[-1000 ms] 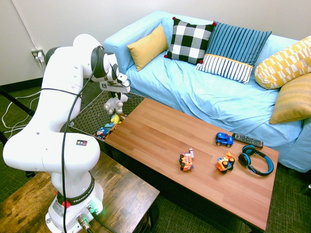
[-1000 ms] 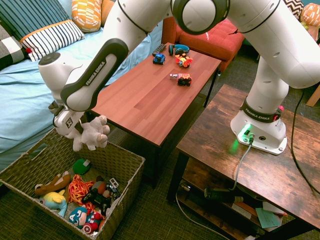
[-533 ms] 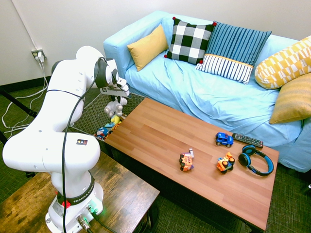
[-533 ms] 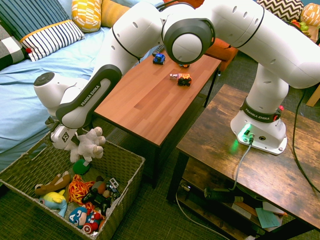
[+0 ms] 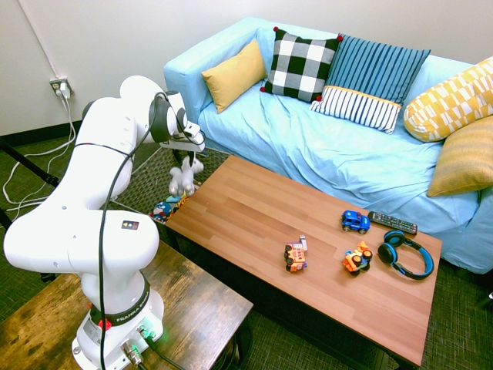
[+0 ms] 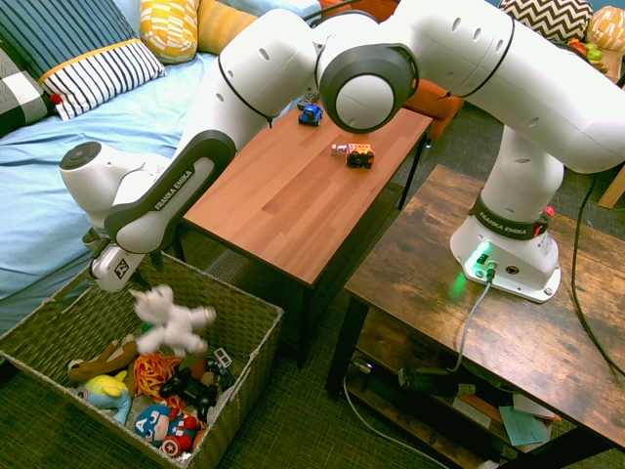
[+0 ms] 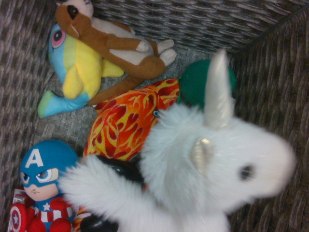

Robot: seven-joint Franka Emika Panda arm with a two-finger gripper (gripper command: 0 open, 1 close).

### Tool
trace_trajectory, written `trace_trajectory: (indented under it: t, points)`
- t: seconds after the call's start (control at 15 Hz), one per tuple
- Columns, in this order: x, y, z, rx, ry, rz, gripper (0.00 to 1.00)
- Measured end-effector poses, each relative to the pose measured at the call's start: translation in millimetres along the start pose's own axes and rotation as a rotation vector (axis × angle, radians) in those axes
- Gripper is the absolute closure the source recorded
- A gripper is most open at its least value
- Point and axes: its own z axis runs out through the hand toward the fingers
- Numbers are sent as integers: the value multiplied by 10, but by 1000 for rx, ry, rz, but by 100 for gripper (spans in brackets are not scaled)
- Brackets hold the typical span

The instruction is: Put the stuffed toy in the basket

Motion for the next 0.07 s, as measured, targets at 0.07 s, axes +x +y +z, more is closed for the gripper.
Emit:
trace_trajectory:
  t: [0.07]
  points:
    - [-13,-8,-2,-1,4,2,0]
